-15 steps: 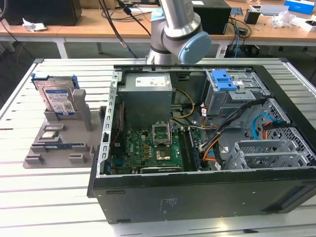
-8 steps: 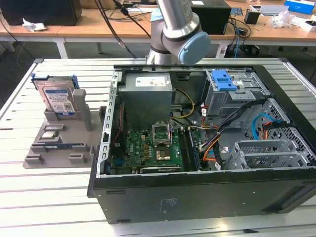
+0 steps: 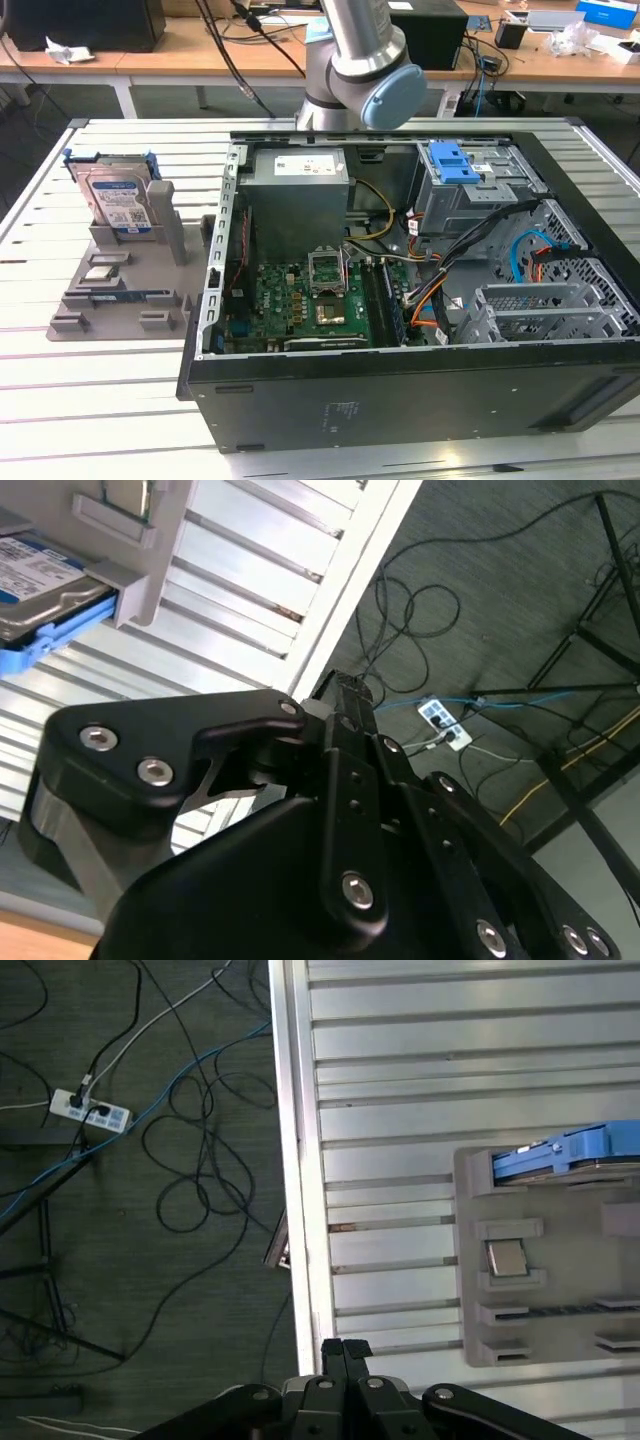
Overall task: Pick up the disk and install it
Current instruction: 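Reach for the disk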
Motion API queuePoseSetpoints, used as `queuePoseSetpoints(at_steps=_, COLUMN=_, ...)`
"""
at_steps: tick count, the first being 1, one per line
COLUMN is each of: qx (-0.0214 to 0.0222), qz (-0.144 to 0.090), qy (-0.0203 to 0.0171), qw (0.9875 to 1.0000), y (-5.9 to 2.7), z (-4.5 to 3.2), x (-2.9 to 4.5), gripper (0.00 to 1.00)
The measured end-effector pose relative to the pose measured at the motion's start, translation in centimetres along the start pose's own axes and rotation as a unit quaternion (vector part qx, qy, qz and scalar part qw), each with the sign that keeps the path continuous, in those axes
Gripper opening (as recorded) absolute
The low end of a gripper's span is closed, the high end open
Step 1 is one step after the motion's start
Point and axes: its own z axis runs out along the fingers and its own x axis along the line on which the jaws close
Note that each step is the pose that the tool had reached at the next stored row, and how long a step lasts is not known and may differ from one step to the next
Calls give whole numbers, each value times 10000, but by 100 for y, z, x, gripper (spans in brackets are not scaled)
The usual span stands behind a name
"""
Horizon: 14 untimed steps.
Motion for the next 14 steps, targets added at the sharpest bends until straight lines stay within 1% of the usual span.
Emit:
queuePoseSetpoints(at_steps=1, qx=1, qz=0, qy=7, qw=10000, y=3, z=0, x=-43, gripper=11)
queuePoseSetpoints(at_steps=2, qx=2, qz=1, qy=21, qw=10000, y=10, z=4, x=-129, gripper=11)
queuePoseSetpoints(at_steps=4, qx=4, qz=2, qy=37, qw=10000, y=17, z=9, x=-227, gripper=11)
queuePoseSetpoints(at_steps=5, qx=5, qz=2, qy=52, qw=10000, y=23, z=13, x=-309, gripper=11)
queuePoseSetpoints(at_steps=7, qx=7, qz=3, qy=71, qw=10000, y=29, z=18, x=-400, gripper=11)
queuePoseSetpoints(at_steps=8, qx=8, qz=4, qy=91, qw=10000, y=36, z=24, x=-488, gripper=11)
queuePoseSetpoints(at_steps=10, qx=10, qz=5, qy=114, qw=9999, y=43, z=32, x=-581, gripper=11)
queuePoseSetpoints(at_steps=12, qx=13, qz=5, qy=146, qw=9999, y=50, z=40, x=-694, gripper=11)
queuePoseSetpoints(at_steps=14, qx=15, qz=8, qy=182, qw=9998, y=63, z=51, x=-860, gripper=11)
